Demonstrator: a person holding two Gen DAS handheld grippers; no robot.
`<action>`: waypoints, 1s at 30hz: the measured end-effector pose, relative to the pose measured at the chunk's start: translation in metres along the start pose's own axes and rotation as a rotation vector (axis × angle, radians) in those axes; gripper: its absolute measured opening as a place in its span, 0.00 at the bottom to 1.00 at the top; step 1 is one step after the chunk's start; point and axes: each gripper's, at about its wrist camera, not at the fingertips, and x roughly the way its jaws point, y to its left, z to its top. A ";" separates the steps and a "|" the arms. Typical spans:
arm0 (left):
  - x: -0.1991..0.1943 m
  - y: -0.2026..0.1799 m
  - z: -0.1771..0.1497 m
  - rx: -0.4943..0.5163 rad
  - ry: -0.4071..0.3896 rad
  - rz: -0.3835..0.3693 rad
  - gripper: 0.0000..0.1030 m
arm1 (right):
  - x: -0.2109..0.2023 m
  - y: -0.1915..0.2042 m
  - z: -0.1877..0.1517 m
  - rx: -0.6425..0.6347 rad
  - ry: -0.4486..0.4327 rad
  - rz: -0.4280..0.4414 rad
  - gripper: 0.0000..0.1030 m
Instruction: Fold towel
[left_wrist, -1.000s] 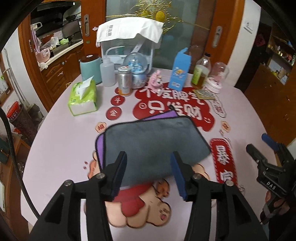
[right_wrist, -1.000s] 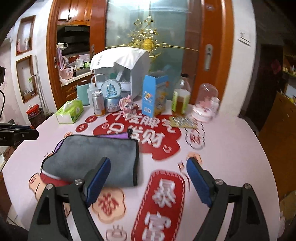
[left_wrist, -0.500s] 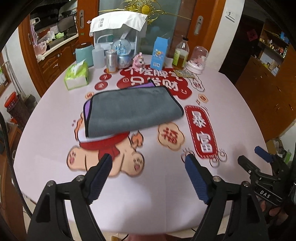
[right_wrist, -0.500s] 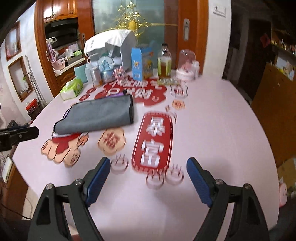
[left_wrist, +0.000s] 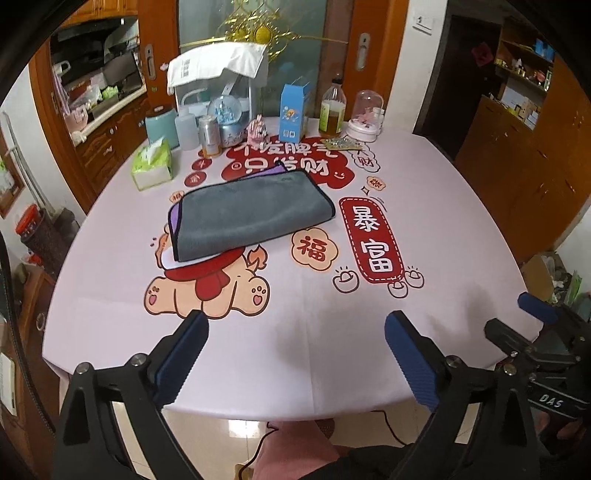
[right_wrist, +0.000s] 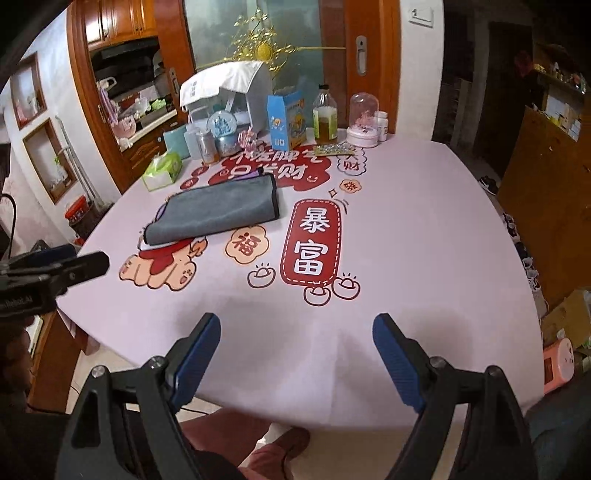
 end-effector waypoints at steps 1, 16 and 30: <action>-0.005 -0.003 0.000 0.004 -0.006 0.009 0.96 | -0.006 -0.001 0.001 0.008 -0.004 0.001 0.84; -0.041 -0.034 0.001 0.016 -0.075 0.036 0.98 | -0.062 0.007 0.015 0.065 -0.063 0.044 1.00; -0.047 -0.036 -0.003 0.000 -0.121 0.098 0.99 | -0.057 0.014 0.003 0.154 -0.071 0.014 1.00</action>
